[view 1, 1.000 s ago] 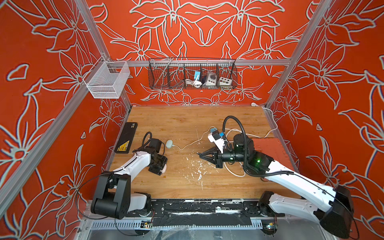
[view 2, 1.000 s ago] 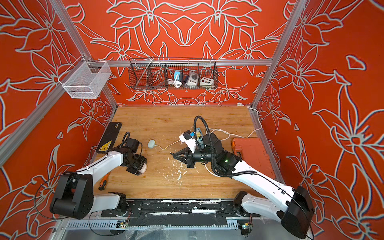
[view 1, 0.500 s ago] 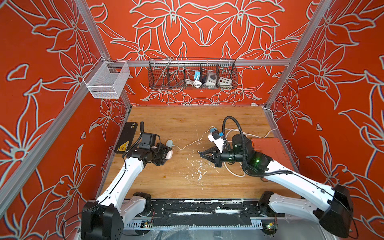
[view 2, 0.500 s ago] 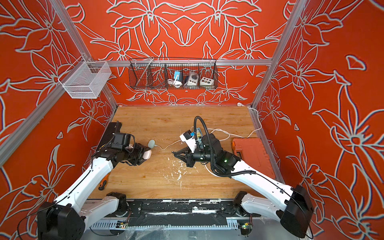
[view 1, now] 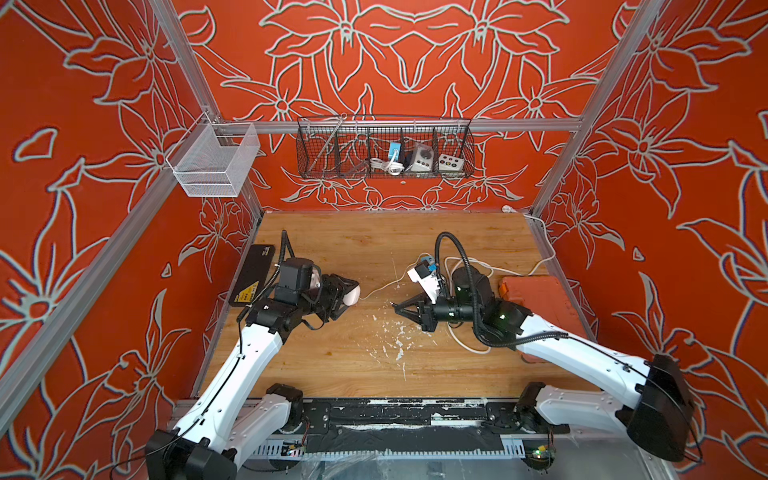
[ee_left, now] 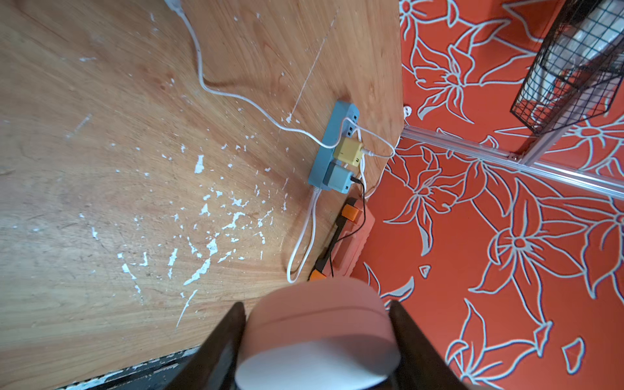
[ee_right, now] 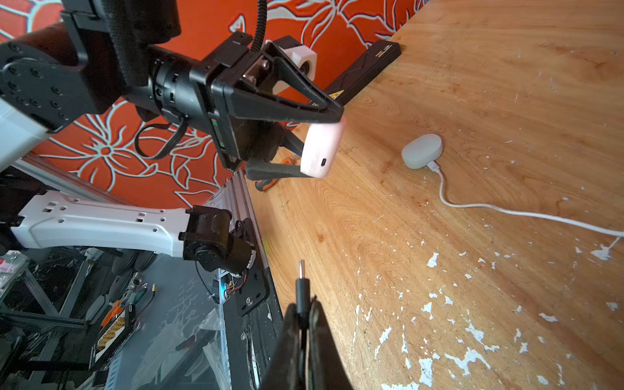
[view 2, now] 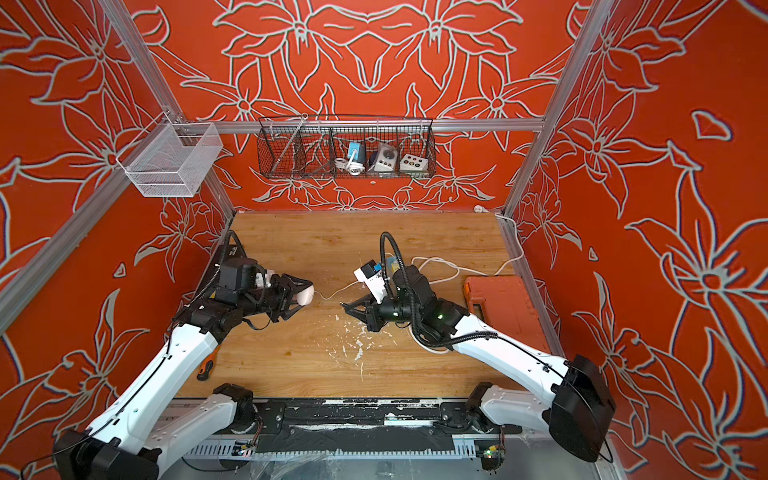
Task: Charge the bluetooth headset
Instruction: Pick up the bluetooth headset from the center of the board, then insert the charging cable into the bluetooth headset.
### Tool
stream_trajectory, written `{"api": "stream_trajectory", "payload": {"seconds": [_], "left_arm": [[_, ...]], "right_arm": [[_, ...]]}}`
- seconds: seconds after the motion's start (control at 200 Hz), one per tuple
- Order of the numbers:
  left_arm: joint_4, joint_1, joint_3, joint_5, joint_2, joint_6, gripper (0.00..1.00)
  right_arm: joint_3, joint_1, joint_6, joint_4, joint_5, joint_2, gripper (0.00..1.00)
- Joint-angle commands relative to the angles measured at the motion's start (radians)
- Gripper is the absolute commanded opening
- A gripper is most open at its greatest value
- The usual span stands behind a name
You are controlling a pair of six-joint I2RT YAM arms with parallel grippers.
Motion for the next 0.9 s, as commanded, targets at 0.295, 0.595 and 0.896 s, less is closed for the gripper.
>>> {"api": "stream_trajectory", "payload": {"seconds": [0.295, 0.595, 0.896], "left_arm": [[0.005, -0.112, 0.058, -0.135, -0.044, -0.017, 0.5], [-0.003, -0.143, 0.058, -0.196, -0.053, -0.013, 0.5], [-0.001, -0.167, 0.067, -0.213, -0.049, -0.008, 0.5]], "right_arm": [[0.054, 0.031, 0.07, 0.094, 0.089, 0.071, 0.02], [0.058, 0.069, 0.109, 0.169, 0.147, 0.114, 0.02], [0.078, 0.099, 0.122, 0.208, 0.201, 0.16, 0.01]]}}
